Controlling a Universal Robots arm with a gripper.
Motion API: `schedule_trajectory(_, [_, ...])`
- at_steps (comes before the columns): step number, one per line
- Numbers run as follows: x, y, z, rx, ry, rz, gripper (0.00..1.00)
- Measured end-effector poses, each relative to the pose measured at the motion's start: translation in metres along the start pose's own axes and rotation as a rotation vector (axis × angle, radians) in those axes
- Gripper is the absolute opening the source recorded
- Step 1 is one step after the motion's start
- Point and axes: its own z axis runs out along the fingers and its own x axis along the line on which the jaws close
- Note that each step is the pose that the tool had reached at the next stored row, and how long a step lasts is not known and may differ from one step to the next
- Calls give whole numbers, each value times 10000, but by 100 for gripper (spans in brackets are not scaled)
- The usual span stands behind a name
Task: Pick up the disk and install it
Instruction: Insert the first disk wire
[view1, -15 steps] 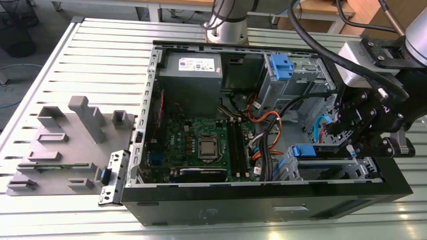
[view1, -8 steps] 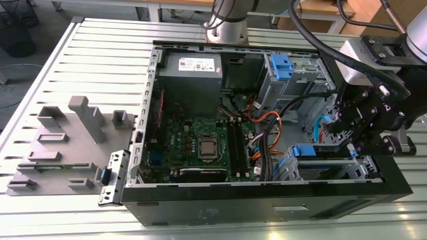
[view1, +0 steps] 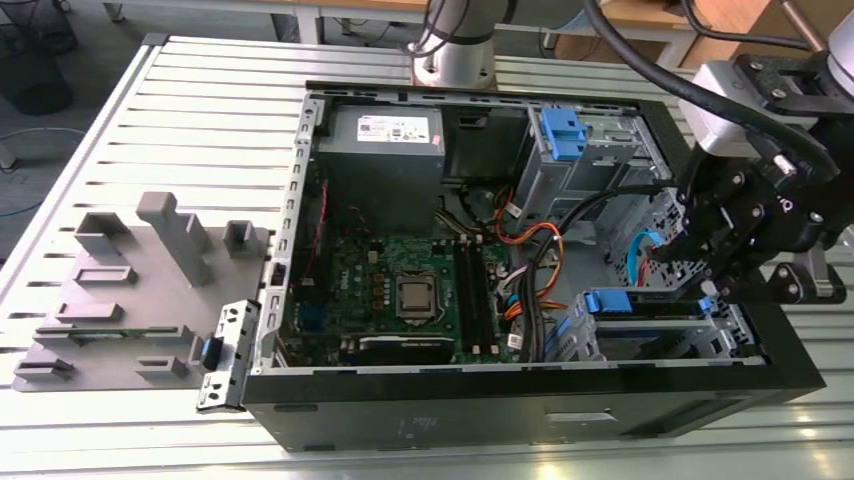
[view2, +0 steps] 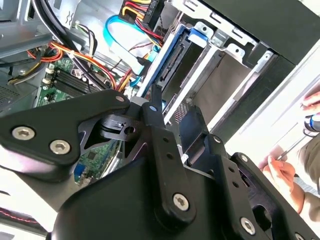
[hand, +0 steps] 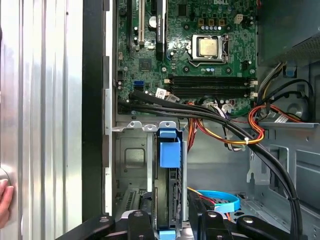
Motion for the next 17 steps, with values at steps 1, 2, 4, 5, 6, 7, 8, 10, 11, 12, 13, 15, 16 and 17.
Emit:
schedule_trajectory(1, [-5,0,0,0,-1,0,42])
schedule_trajectory(2, [-14,0,-1,0,2,0,42])
schedule_trajectory(4, [-48,0,2,0,3,0,42])
schedule_trajectory(5, [-65,1,3,0,3,0,42])
schedule_trajectory(6, [-82,1,5,0,2,-1,42])
schedule_trajectory(7, [-99,1,7,0,1,0,42])
schedule_trajectory(8, [-115,1,9,0,2,0,42])
schedule_trajectory(10, [-144,2,14,0,3,0,42])
schedule_trajectory(11, [-159,2,18,0,3,-1,42])
schedule_trajectory(12, [-174,2,23,0,2,0,42])
schedule_trajectory(13, [-185,2,29,0,2,0,42])
schedule_trajectory(15, [-195,-2,44,0,1,0,42])
schedule_trajectory(16, [-199,-9,52,1,1,1,42])
schedule_trajectory(17, [-203,-21,58,0,0,1,42])
